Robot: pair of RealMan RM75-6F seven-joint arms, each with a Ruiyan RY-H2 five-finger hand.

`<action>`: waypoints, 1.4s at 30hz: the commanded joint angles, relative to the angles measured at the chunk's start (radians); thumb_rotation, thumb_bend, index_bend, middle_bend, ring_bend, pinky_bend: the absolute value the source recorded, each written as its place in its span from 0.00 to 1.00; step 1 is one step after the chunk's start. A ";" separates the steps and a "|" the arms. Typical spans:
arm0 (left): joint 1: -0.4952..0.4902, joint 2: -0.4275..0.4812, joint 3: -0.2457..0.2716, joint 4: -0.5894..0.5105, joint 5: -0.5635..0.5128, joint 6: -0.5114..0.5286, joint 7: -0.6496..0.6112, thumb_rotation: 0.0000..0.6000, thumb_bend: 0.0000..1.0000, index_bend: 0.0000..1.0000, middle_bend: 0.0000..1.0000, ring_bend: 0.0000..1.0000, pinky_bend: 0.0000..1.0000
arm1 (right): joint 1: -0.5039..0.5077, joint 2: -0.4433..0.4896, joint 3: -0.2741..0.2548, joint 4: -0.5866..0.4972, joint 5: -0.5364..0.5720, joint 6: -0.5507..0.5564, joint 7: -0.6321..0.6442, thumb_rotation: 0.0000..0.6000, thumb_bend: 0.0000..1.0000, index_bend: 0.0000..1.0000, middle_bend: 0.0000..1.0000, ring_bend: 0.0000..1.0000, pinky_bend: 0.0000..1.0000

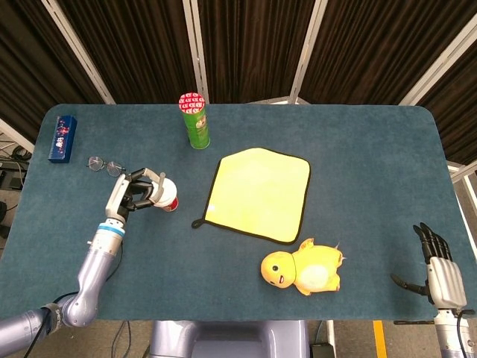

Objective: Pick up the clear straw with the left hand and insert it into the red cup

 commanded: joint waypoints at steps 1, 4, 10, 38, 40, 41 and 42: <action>0.001 -0.001 0.003 0.004 -0.002 0.003 0.004 1.00 0.32 0.48 0.91 0.87 0.74 | 0.000 0.000 0.000 -0.001 -0.001 0.001 -0.001 1.00 0.07 0.00 0.00 0.00 0.00; 0.004 0.001 0.002 0.004 -0.010 0.015 0.017 1.00 0.31 0.47 0.91 0.87 0.74 | -0.001 0.000 -0.001 -0.001 -0.002 0.002 -0.002 1.00 0.07 0.00 0.00 0.00 0.00; 0.009 0.008 0.003 -0.007 -0.015 0.025 0.029 1.00 0.30 0.46 0.91 0.87 0.74 | -0.001 0.000 -0.001 -0.002 -0.002 0.002 -0.005 1.00 0.07 0.00 0.00 0.00 0.00; 0.060 0.092 0.018 -0.101 0.040 0.088 0.046 1.00 0.20 0.43 0.81 0.77 0.63 | -0.003 -0.001 -0.006 -0.004 -0.005 0.002 -0.018 1.00 0.07 0.00 0.00 0.00 0.00; 0.070 0.111 0.044 -0.115 0.082 0.125 0.118 1.00 0.20 0.39 0.68 0.67 0.50 | -0.003 -0.001 -0.006 -0.003 -0.004 0.001 -0.017 1.00 0.07 0.00 0.00 0.00 0.00; 0.075 0.125 0.064 -0.121 0.112 0.146 0.167 1.00 0.20 0.36 0.58 0.59 0.41 | -0.002 0.000 -0.006 -0.003 -0.004 0.001 -0.017 1.00 0.07 0.00 0.00 0.00 0.00; 0.086 0.147 0.099 -0.123 0.168 0.183 0.256 1.00 0.20 0.34 0.51 0.53 0.36 | -0.002 0.000 -0.006 -0.002 -0.004 0.000 -0.017 1.00 0.07 0.00 0.00 0.00 0.00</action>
